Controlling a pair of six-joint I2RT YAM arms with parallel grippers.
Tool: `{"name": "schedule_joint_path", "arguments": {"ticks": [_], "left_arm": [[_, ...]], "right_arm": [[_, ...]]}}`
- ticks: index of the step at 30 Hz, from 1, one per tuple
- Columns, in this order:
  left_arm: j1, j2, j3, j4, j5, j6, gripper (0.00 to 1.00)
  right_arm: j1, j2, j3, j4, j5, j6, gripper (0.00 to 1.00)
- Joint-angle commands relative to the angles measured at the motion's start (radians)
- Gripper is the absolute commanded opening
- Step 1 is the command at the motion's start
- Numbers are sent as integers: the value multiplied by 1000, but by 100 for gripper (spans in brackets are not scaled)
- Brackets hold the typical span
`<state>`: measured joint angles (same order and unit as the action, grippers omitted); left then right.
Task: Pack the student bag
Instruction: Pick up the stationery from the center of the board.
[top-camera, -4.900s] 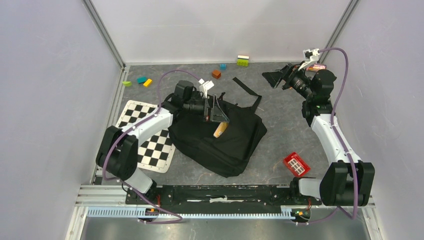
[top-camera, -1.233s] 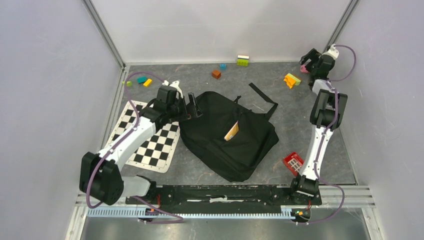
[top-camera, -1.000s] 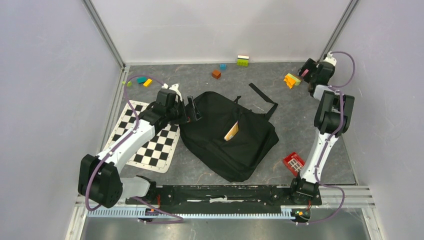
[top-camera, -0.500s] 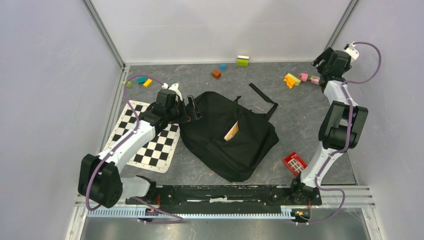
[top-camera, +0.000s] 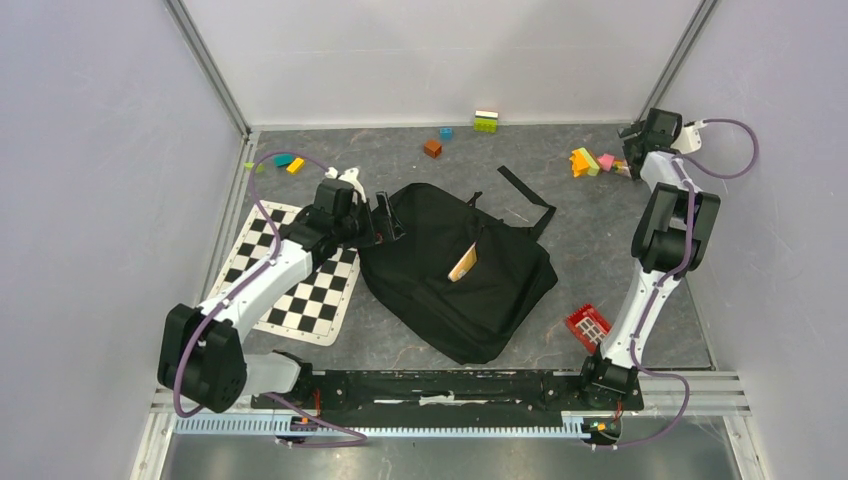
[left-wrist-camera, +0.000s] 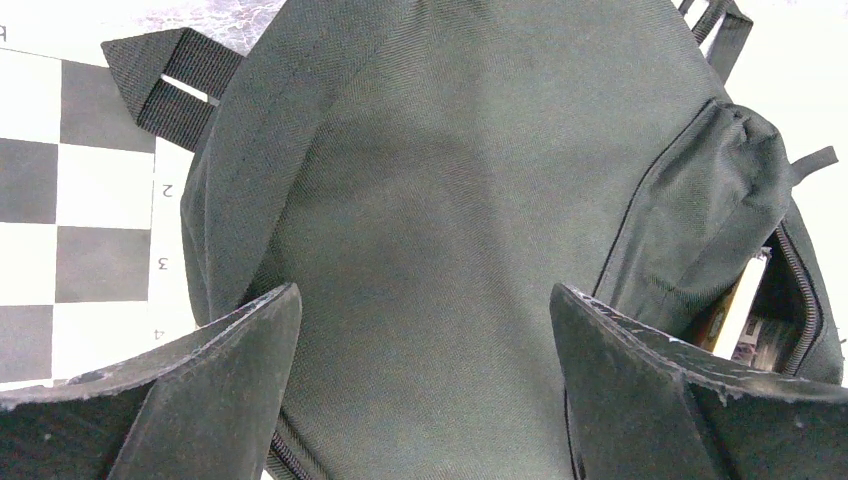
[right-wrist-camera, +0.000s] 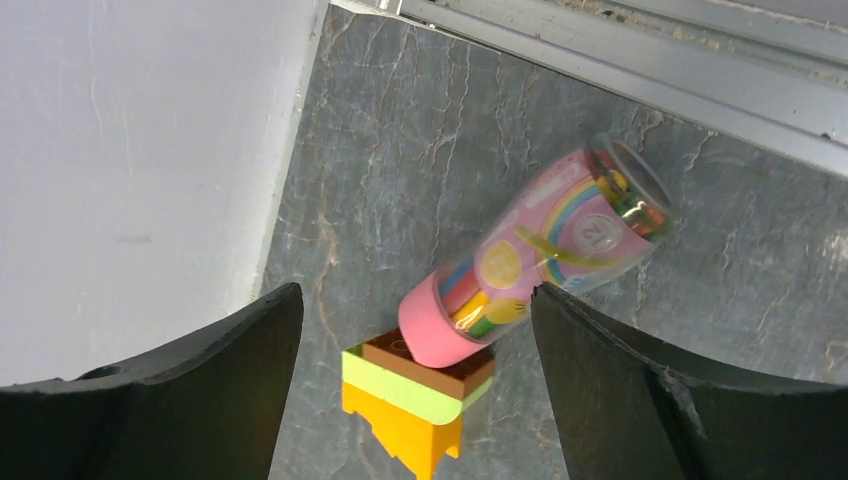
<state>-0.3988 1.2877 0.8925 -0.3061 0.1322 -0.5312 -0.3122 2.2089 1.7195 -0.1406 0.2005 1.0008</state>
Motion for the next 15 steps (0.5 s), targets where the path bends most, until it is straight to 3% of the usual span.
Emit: {"name": "schedule_joint_path", "arguments": {"ticks": [1, 8, 15], "left_arm": [[5, 22, 9, 33, -13, -23, 100], [5, 54, 39, 16, -14, -5, 100], [5, 78, 72, -16, -13, 27, 100]], "right_arm": [[-10, -5, 59, -118, 71, 211, 90], [-8, 1, 26, -280, 33, 394, 91], [-8, 29, 15, -300, 26, 488, 87]]}}
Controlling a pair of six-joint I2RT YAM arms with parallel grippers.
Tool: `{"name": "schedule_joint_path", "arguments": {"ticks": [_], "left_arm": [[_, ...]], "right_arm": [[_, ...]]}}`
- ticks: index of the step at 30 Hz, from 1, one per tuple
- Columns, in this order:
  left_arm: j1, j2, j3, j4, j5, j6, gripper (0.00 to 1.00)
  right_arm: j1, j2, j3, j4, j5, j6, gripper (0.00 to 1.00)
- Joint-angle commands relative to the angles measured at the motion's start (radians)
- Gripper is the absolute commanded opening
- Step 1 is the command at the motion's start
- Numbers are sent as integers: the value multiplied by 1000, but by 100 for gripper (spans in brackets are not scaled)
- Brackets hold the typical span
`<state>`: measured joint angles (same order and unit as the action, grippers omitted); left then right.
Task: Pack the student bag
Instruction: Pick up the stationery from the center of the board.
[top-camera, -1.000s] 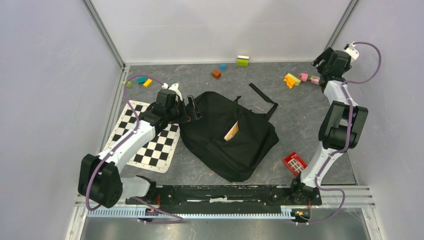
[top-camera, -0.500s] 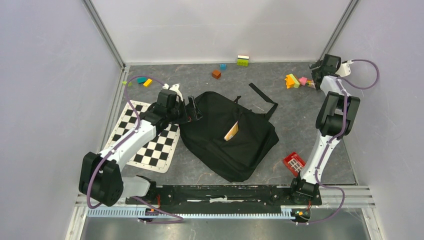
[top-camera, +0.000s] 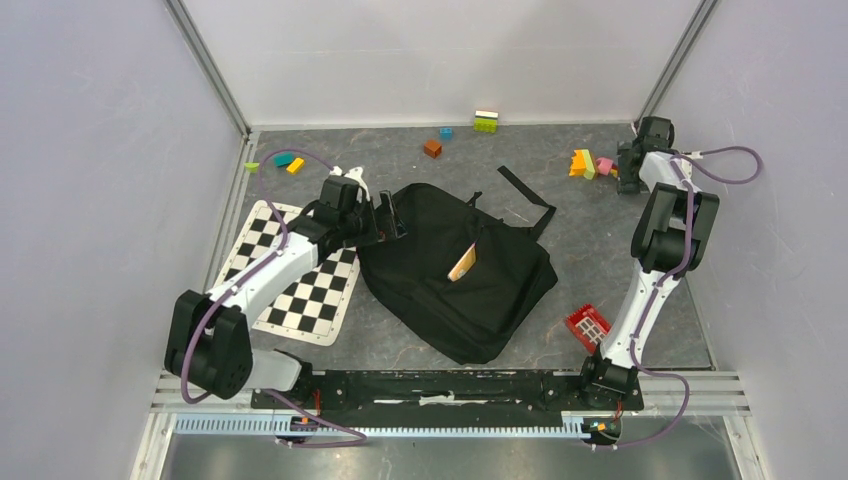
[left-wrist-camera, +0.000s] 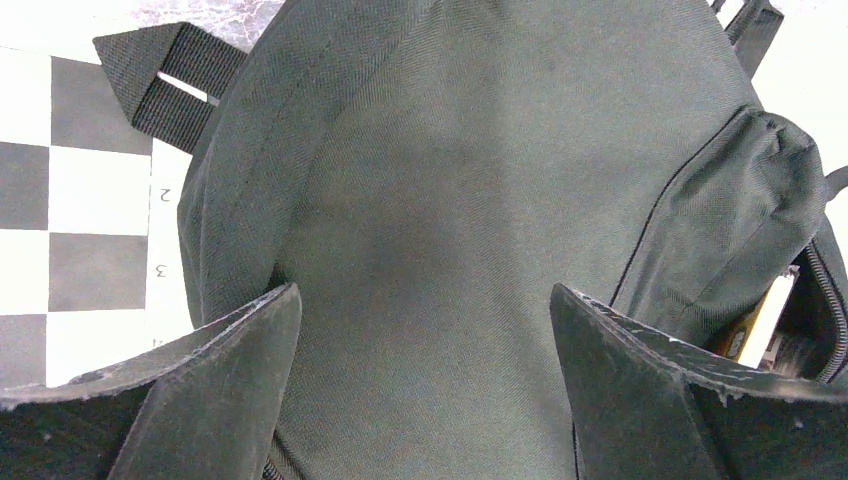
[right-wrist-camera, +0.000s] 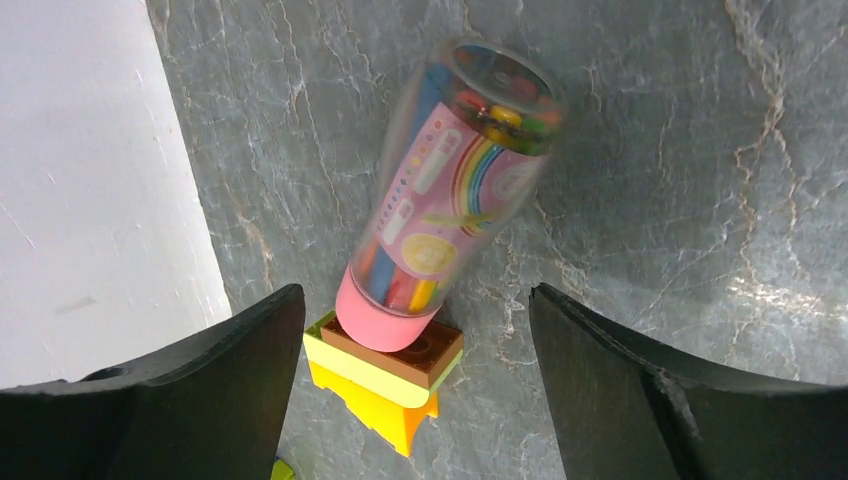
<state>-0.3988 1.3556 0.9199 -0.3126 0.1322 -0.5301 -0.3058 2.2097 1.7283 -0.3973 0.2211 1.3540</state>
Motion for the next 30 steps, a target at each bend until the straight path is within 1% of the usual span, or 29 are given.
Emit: {"name": "schedule_joint_path", "arguments": {"ticks": [1, 2, 10, 15, 18, 20, 22, 24, 30], "left_arm": [[5, 12, 46, -9, -13, 26, 100], [5, 13, 48, -10, -11, 26, 100], [5, 0, 53, -4, -8, 24, 100], [5, -27, 50, -7, -12, 33, 100], [5, -45, 44, -12, -20, 33, 100], [5, -59, 37, -11, -31, 34, 100], [6, -76, 26, -9, -43, 35, 100], [5, -95, 14, -10, -54, 37, 100], [5, -142, -17, -16, -65, 47, 100]], "right_arm": [[-15, 40, 12, -46, -4, 150, 84], [-14, 50, 17, -46, -14, 164, 82], [-15, 111, 57, -74, -33, 240, 81], [-16, 163, 102, -135, -52, 279, 79], [-19, 190, 98, -145, -91, 309, 67], [-23, 209, 104, -147, -122, 309, 65], [-25, 220, 110, -159, -137, 301, 58], [-27, 211, 91, -166, -139, 289, 56], [-35, 114, -44, -158, -100, 262, 31]]}}
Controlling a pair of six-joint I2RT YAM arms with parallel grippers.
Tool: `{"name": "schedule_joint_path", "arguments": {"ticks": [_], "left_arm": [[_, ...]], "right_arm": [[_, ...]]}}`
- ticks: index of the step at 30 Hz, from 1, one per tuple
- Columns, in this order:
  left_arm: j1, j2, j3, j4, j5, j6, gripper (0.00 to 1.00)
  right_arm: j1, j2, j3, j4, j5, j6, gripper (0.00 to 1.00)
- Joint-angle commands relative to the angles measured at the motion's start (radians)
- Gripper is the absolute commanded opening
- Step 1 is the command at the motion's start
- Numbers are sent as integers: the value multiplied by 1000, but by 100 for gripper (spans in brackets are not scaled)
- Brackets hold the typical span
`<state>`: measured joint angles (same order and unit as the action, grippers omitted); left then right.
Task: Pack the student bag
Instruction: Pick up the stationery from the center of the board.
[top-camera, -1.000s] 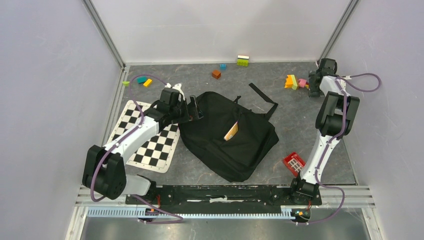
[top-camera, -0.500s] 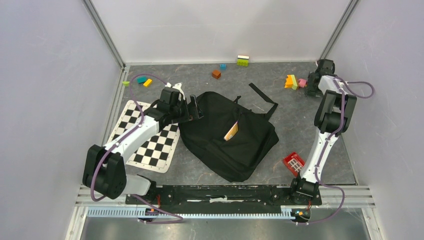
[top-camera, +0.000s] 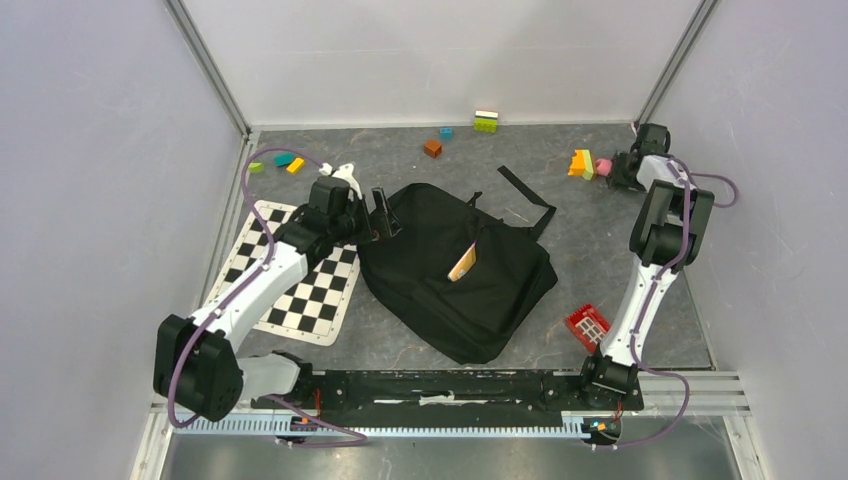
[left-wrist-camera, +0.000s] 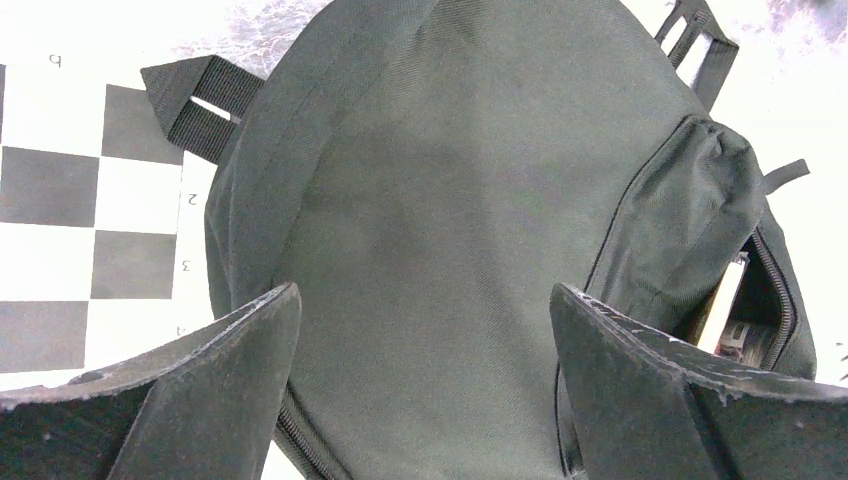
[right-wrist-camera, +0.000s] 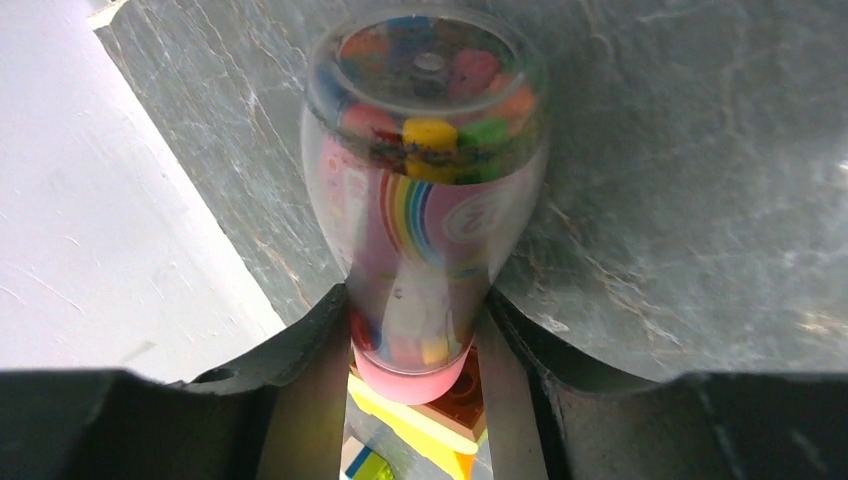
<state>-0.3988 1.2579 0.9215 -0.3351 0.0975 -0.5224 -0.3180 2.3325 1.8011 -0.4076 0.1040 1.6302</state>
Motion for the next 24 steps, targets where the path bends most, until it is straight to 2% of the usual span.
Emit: {"name": "schedule_joint_path", "arguments": {"ticks": [1, 6, 10, 17, 20, 24], "left_arm": [[5, -51, -22, 5, -34, 44, 100], [5, -70, -4, 5, -38, 81, 100], [5, -64, 32, 12, -32, 83, 100], [5, -36, 85, 44, 8, 61, 100], [6, 0, 117, 71, 33, 61, 100], [9, 83, 208, 70, 66, 51, 100]], "right_arm": [[-25, -33, -140, -134, 28, -29, 28], [-26, -175, -237, -66, 92, -132, 12], [-33, -330, -415, 69, 70, -259, 1], [-7, -564, -710, 165, -83, -534, 0], [40, -649, -800, 136, -114, -658, 0], [118, -786, -947, 181, -217, -756, 0]]}}
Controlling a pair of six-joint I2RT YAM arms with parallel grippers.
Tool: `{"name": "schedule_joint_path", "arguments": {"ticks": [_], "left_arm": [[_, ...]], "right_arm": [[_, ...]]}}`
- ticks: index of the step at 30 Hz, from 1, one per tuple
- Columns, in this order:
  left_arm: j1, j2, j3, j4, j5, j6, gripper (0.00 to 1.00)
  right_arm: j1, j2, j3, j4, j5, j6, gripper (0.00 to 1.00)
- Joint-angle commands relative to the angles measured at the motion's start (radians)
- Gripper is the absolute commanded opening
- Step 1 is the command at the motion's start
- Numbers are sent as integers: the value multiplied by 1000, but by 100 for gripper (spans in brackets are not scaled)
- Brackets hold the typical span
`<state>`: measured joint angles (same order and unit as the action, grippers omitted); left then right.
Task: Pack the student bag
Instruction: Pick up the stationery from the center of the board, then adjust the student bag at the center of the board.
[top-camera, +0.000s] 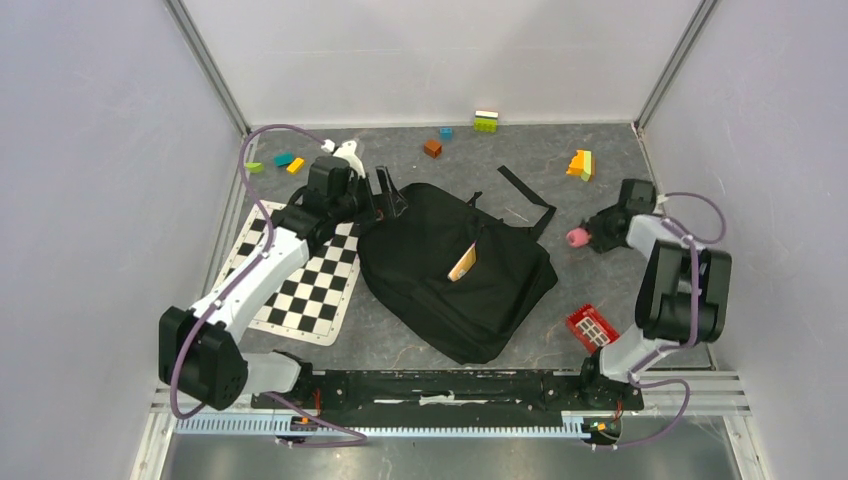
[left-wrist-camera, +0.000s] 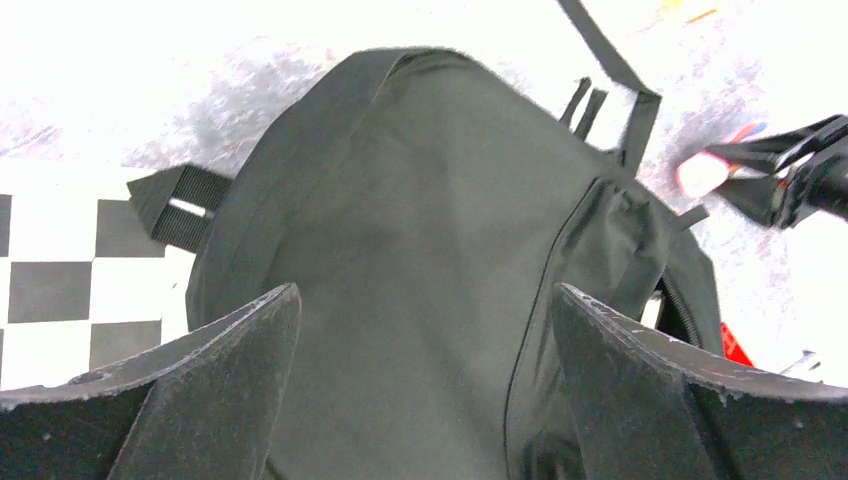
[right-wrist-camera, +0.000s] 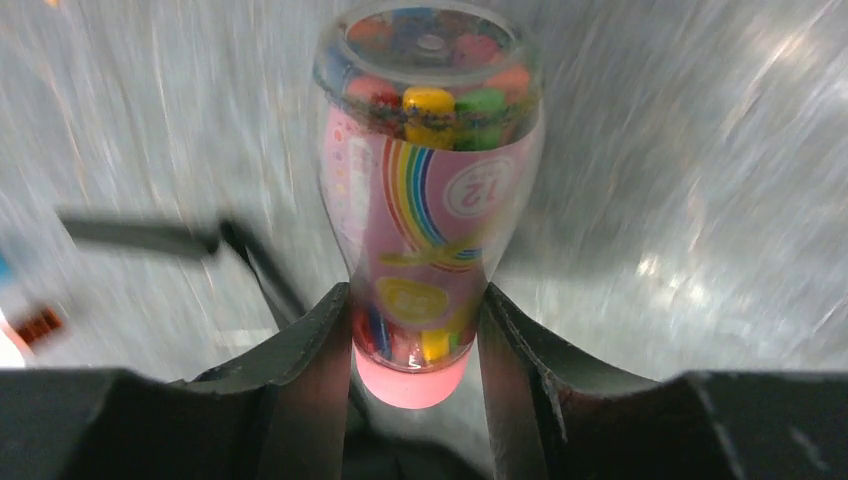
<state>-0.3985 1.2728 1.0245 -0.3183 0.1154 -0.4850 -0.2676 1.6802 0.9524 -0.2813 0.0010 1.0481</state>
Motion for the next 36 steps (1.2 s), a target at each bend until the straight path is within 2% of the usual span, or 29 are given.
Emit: {"name": "schedule_joint_path", "arguments": {"ticks": [1, 4, 10, 16, 22, 27, 30, 36], "left_arm": [[8, 88, 127, 57, 59, 4, 100], [8, 119, 152, 98, 100, -42, 100], [7, 151, 174, 159, 178, -100, 100], [0, 175, 228, 181, 208, -148, 100], [-34, 175, 230, 278, 282, -264, 100], [-95, 179, 210, 486, 364, -379, 100], [-110, 171, 225, 513, 372, -371, 100], [-109, 155, 190, 524, 337, -390, 100]], "right_arm": [[89, -162, -122, 63, -135, -197, 0], [139, -204, -112, 39, -194, -324, 0], [165, -273, 27, -97, -235, -579, 0], [240, -296, 168, -118, -330, -754, 0], [426, -291, 249, -16, -424, -761, 0], [585, -258, 311, 126, -458, -733, 0], [656, -225, 344, 196, -495, -708, 0], [762, -181, 406, 225, -522, -731, 0]]}}
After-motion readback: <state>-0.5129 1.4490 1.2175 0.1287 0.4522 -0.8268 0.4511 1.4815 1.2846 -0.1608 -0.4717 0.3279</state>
